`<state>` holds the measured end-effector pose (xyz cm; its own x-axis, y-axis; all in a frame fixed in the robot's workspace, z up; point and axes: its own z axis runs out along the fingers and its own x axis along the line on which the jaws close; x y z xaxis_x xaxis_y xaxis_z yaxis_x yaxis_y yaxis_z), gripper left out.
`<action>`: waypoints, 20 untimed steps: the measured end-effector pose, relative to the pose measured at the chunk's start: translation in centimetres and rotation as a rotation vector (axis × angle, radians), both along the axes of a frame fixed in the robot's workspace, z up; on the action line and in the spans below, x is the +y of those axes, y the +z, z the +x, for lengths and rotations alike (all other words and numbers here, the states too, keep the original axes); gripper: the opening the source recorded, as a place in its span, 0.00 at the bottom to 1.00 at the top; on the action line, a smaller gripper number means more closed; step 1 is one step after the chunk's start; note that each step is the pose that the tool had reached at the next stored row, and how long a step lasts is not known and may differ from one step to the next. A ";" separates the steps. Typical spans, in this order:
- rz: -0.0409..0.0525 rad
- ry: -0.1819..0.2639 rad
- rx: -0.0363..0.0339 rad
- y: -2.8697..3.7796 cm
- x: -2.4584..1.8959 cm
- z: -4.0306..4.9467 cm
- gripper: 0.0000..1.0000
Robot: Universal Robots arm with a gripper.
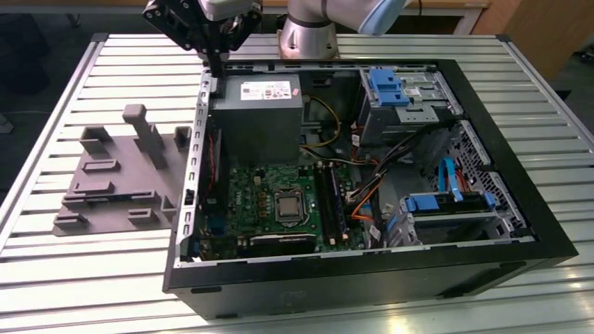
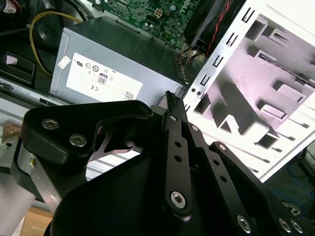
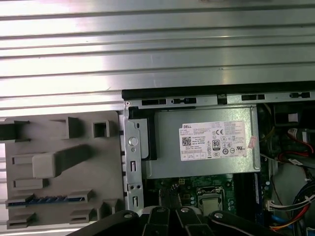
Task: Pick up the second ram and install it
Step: 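Reach for the second ram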
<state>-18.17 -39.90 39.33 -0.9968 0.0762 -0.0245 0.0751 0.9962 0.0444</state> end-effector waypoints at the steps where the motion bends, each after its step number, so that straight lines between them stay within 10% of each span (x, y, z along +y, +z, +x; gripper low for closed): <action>1: 0.0000 0.000 0.0001 0.00 0.00 -0.07 0.11; 20: 0.0000 0.000 0.0000 0.00 0.00 -1.00 0.11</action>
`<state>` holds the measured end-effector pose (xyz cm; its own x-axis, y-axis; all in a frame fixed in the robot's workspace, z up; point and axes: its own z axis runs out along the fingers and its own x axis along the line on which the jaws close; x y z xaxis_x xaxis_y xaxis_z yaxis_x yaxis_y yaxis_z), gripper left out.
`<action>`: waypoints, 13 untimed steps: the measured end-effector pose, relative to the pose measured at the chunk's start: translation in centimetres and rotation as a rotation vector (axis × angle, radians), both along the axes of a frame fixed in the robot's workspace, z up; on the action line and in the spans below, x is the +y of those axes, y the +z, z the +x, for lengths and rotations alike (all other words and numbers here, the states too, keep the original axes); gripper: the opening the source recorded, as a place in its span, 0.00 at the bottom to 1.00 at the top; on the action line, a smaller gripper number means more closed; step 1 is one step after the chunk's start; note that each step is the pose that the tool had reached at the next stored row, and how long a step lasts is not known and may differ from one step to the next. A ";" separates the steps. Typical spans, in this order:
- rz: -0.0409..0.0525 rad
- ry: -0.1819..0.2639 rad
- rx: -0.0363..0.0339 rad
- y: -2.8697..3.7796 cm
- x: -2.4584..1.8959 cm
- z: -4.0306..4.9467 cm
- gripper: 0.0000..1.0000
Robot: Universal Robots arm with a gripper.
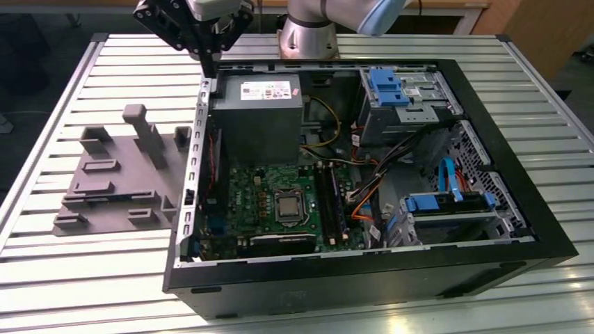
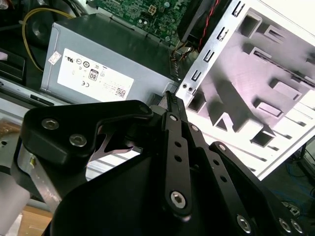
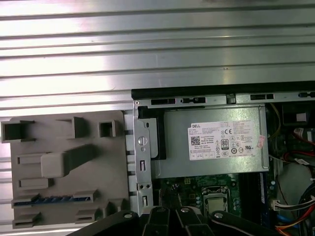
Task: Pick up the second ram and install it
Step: 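Reach for the second ram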
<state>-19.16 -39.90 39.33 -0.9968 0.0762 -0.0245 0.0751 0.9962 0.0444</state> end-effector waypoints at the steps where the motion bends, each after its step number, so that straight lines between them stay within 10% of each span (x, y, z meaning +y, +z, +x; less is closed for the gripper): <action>1: 0.0000 0.000 0.0000 0.00 0.00 -0.03 0.11; 13: 0.0000 0.000 0.0000 0.00 0.00 -0.46 0.11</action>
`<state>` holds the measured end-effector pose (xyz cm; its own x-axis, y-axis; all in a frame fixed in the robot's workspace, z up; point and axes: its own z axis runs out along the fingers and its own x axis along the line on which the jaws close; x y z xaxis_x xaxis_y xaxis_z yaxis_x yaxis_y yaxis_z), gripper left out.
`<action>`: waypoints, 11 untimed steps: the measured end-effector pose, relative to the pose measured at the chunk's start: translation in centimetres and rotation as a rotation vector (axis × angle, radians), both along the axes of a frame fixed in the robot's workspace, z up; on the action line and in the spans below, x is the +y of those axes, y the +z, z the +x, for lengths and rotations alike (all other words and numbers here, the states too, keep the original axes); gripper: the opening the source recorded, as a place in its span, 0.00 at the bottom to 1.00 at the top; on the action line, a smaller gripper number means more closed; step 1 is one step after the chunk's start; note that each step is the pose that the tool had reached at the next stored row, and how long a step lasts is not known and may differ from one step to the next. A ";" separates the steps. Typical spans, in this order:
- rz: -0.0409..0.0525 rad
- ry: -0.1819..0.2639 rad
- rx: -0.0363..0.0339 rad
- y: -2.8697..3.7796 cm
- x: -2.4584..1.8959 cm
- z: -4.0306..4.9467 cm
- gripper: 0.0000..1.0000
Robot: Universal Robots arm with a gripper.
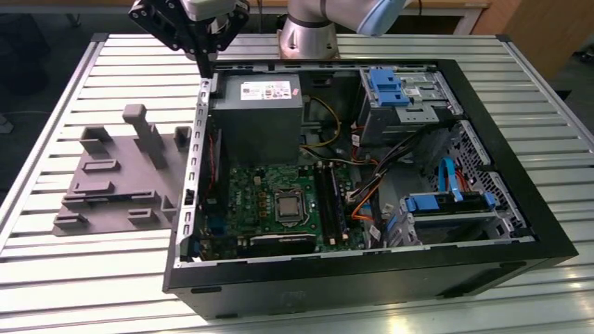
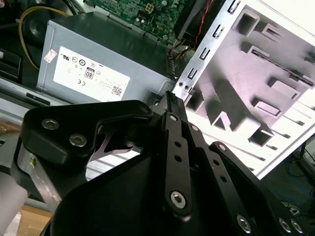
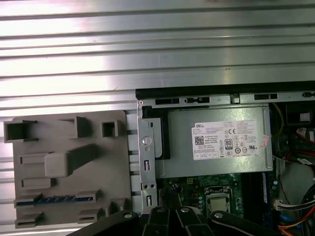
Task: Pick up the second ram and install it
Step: 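Reach for the second ram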
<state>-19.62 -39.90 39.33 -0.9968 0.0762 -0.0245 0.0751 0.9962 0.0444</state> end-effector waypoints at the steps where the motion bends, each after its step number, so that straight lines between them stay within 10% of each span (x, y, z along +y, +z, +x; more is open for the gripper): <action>1: 0.0000 0.000 0.0000 0.00 0.00 -0.03 0.11; 11: 0.0000 0.000 0.0000 0.00 0.00 -0.39 0.11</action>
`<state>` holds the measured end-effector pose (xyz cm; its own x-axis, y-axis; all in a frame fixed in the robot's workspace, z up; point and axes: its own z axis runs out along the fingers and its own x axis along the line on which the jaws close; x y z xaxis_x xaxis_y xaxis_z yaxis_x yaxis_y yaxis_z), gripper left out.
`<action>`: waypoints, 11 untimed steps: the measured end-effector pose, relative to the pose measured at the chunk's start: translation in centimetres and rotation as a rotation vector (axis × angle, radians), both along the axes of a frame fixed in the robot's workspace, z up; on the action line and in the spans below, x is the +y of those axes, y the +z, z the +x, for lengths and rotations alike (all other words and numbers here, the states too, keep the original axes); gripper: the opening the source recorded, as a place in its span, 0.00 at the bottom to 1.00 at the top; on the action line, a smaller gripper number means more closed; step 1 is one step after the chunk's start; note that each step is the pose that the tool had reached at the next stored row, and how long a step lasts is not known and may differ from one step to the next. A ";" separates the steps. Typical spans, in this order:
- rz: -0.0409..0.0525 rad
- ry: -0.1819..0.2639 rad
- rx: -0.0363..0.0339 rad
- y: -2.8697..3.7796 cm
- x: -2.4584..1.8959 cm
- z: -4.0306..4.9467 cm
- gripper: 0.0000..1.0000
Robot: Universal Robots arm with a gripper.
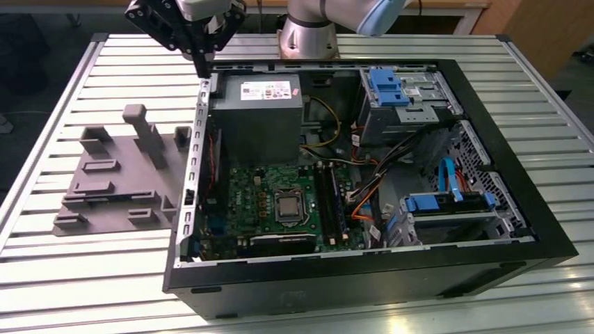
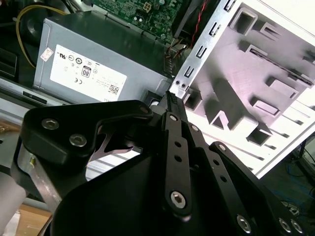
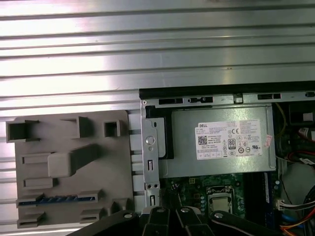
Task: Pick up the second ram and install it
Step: 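Reach for the second ram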
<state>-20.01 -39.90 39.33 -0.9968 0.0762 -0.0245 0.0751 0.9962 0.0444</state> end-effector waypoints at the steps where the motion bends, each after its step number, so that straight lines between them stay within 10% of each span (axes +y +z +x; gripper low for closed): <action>1: 0.0000 0.000 0.0000 0.00 0.00 -0.04 0.11; 11: 0.0000 0.000 0.0000 0.00 0.00 -0.48 0.11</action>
